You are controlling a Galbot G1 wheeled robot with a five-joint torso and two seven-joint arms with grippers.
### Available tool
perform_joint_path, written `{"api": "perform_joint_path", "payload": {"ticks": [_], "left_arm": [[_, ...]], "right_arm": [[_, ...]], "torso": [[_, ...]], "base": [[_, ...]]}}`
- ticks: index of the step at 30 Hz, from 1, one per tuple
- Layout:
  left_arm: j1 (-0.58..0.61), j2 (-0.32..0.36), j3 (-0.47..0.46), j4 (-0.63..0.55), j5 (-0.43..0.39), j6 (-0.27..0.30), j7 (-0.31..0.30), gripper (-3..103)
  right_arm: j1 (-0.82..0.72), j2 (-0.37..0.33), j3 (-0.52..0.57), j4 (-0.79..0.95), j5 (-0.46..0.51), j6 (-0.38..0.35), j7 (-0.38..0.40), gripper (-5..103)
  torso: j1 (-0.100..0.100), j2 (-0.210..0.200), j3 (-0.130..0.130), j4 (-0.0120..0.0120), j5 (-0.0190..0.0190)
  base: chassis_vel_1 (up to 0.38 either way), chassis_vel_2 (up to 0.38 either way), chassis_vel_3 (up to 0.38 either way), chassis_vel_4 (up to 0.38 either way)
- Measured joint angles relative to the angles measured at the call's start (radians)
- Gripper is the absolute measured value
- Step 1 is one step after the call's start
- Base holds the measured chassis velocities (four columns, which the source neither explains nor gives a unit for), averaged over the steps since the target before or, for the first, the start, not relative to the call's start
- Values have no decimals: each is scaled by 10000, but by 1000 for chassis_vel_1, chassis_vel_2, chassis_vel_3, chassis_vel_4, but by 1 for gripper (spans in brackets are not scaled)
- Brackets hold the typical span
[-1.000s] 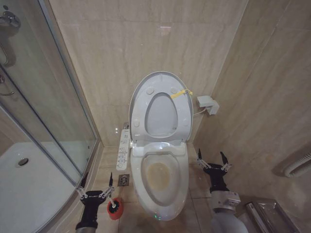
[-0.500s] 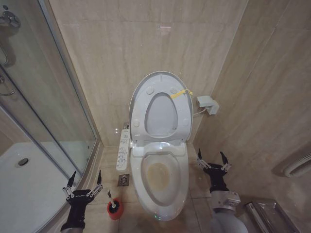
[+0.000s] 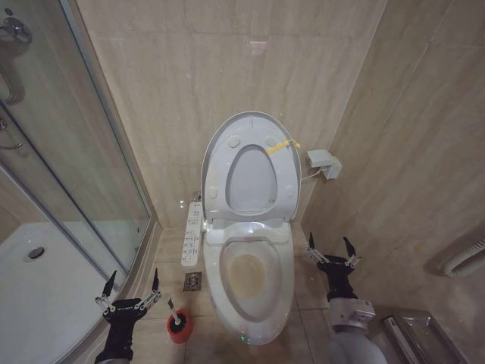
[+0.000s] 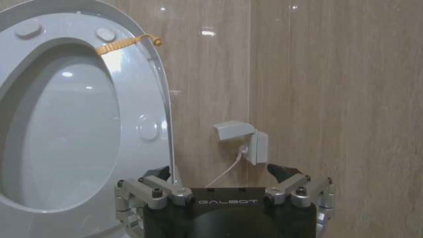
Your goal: Open the toilet lid, clean the toilet bowl with a toilet brush, close the toilet lid, and flush.
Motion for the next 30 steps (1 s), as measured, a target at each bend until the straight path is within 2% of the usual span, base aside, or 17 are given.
{"api": "perform_joint_path", "payload": {"ticks": [30], "left_arm": [[-8,2,12,21,14,2,-13,100]], "right_arm": [[0,0,0,-1,0,0,0,100]], "torso": [[0,0,0,0,0]], "base": [[0,0,0,0]]}}
